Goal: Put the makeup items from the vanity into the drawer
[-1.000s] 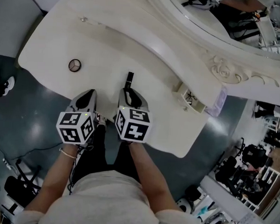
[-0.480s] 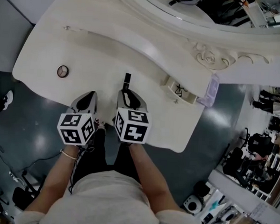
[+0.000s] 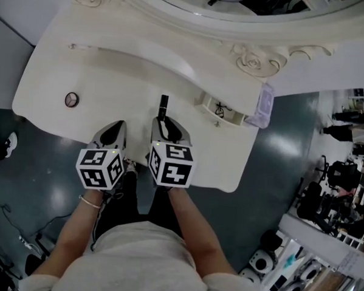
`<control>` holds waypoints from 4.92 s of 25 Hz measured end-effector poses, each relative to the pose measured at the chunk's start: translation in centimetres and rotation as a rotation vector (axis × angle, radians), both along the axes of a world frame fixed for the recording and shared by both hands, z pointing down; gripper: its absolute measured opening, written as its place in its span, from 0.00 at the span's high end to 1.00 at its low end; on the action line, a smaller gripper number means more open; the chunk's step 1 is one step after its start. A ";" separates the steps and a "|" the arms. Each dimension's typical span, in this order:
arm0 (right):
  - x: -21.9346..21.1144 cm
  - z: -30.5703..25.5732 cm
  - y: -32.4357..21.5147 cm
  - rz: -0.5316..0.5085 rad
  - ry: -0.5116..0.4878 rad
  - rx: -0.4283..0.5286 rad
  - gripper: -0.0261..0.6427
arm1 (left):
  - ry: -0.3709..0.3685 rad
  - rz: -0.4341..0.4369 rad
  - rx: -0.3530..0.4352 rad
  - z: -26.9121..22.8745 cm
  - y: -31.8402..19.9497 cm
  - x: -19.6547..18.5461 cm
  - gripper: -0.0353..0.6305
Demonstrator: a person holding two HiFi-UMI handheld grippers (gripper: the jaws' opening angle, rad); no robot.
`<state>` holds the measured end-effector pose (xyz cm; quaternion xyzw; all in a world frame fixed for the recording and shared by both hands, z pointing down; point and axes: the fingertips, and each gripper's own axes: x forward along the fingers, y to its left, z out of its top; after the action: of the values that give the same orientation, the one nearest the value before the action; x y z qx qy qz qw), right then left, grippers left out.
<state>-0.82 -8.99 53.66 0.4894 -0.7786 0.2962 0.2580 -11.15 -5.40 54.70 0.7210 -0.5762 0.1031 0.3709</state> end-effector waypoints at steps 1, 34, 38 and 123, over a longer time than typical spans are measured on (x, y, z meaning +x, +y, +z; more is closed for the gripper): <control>0.3 -0.2 0.0 0.005 -0.002 0.003 0.81 | 0.000 0.008 0.003 -0.1 -0.1 0.4 0.94; 14.9 -3.6 0.2 0.260 -0.018 0.015 0.81 | -0.001 0.304 0.073 -3.6 -3.6 15.5 0.94; 15.8 -3.4 0.1 0.262 -0.025 0.000 0.81 | -0.005 0.310 0.074 -3.8 -3.8 16.6 0.94; 19.9 -2.0 -6.0 0.171 -0.151 -0.188 0.78 | -0.058 0.217 0.040 -3.4 -8.9 19.6 0.94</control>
<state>19.08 -14.95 51.62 0.5039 -0.7202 0.4244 0.2172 8.47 -14.25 51.30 0.7831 -0.5073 0.1520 0.3261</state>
